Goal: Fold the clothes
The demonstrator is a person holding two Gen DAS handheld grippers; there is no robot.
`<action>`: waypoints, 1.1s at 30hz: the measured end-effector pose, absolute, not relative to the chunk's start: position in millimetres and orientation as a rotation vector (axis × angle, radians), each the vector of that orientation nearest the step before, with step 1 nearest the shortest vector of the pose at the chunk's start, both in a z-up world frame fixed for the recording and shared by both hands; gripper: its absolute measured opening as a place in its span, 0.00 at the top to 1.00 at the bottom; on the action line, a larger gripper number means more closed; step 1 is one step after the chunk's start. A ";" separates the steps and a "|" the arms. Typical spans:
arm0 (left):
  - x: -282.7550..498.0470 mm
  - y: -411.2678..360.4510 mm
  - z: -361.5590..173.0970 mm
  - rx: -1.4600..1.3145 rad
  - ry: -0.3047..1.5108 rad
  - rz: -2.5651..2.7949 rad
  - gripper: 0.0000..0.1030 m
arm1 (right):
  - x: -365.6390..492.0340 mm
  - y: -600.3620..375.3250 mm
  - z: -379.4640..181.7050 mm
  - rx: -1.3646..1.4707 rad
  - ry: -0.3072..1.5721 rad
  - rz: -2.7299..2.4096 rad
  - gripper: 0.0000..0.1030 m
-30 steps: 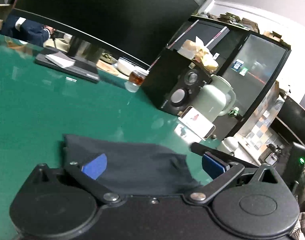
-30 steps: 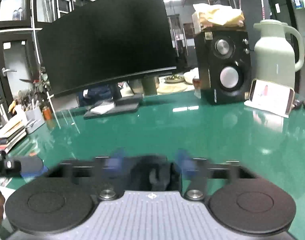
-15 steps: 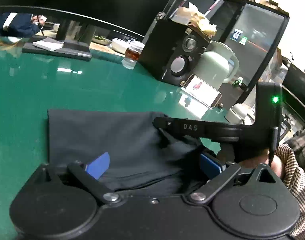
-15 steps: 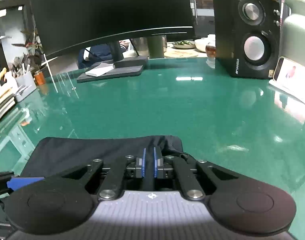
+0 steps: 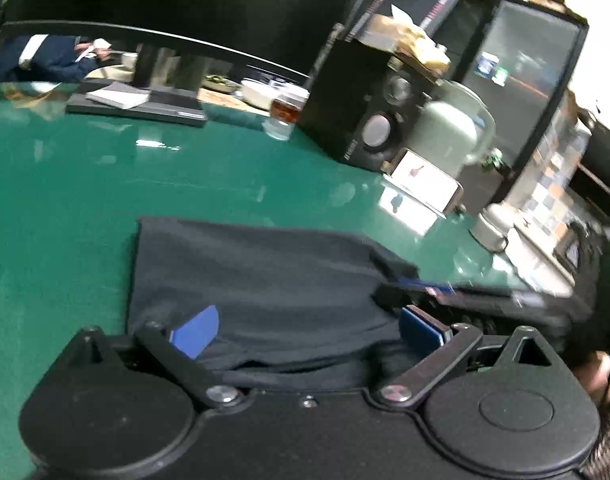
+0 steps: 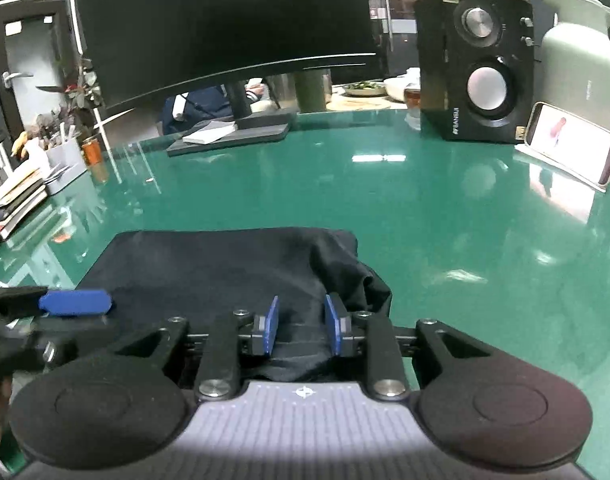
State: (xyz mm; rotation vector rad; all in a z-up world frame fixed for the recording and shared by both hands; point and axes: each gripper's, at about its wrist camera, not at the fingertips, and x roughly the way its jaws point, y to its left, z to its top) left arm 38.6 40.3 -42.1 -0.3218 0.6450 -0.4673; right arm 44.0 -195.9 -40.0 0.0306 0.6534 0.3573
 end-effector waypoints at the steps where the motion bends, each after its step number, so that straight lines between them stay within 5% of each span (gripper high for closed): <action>1: 37.7 39.5 -41.2 -0.309 0.647 -0.465 0.05 | 39.8 -196.3 -41.7 0.034 0.653 0.371 0.73; 10: 19.2 45.3 -19.2 -0.326 0.555 -0.471 0.05 | 15.3 -210.6 3.1 0.052 0.408 0.328 0.71; 11: 21.1 45.2 -18.7 -0.345 0.553 -0.477 0.10 | 14.8 -212.9 9.5 0.055 0.376 0.317 0.72; 14: 28.0 41.0 -19.4 -0.375 0.559 -0.494 0.59 | 33.7 -209.7 7.4 0.028 0.397 0.321 0.81; 15: 30.9 37.3 -21.1 -0.367 0.567 -0.493 0.62 | 40.5 -205.5 2.8 0.022 0.421 0.328 0.82; 24: 32.3 28.3 -46.2 -0.338 0.665 -0.490 0.64 | 71.8 -179.0 -50.1 -0.100 0.586 0.335 0.85; 33: 15.5 44.5 -34.6 -0.320 0.618 -0.425 0.58 | 74.6 -160.0 -9.8 -0.086 0.544 0.504 0.82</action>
